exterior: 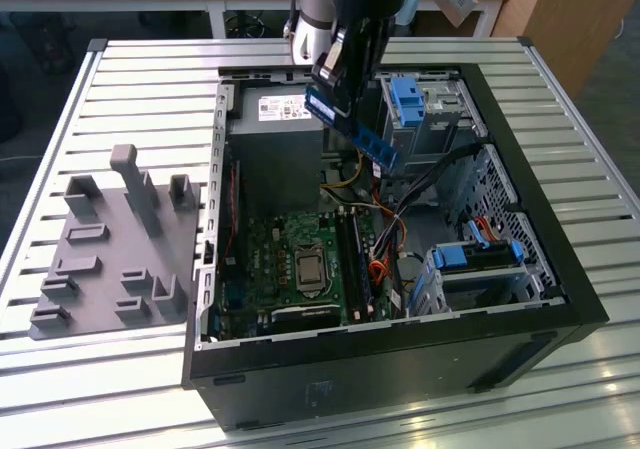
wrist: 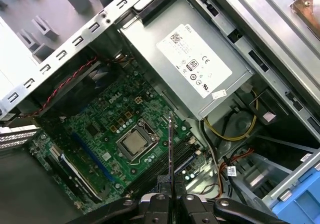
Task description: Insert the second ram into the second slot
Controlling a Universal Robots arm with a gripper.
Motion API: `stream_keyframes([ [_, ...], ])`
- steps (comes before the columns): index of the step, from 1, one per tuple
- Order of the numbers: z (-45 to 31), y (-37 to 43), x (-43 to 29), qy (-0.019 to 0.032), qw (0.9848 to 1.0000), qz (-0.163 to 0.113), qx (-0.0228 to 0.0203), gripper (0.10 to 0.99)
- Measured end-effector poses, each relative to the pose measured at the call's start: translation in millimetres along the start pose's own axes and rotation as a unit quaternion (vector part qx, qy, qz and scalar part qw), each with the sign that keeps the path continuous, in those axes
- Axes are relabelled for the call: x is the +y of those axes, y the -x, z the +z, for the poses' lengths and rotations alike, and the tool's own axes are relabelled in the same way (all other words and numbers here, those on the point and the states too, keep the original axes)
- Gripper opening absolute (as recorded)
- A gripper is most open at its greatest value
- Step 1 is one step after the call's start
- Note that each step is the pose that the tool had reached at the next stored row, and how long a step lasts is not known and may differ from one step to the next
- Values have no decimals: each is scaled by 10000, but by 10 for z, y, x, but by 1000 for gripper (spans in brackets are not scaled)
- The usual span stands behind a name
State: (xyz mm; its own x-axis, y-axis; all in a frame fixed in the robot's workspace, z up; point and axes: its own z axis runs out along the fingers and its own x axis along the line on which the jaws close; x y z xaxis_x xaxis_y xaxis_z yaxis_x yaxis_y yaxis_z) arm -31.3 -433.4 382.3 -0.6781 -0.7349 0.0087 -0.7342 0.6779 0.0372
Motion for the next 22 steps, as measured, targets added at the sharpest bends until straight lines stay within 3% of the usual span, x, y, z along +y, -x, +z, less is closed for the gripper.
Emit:
stream_keyframes([
  [11, 3, 0, 0, 4, 9992, 410, -15, 137],
  [22, 6, 0, 0, 7, 9970, 778, -29, 137],
])
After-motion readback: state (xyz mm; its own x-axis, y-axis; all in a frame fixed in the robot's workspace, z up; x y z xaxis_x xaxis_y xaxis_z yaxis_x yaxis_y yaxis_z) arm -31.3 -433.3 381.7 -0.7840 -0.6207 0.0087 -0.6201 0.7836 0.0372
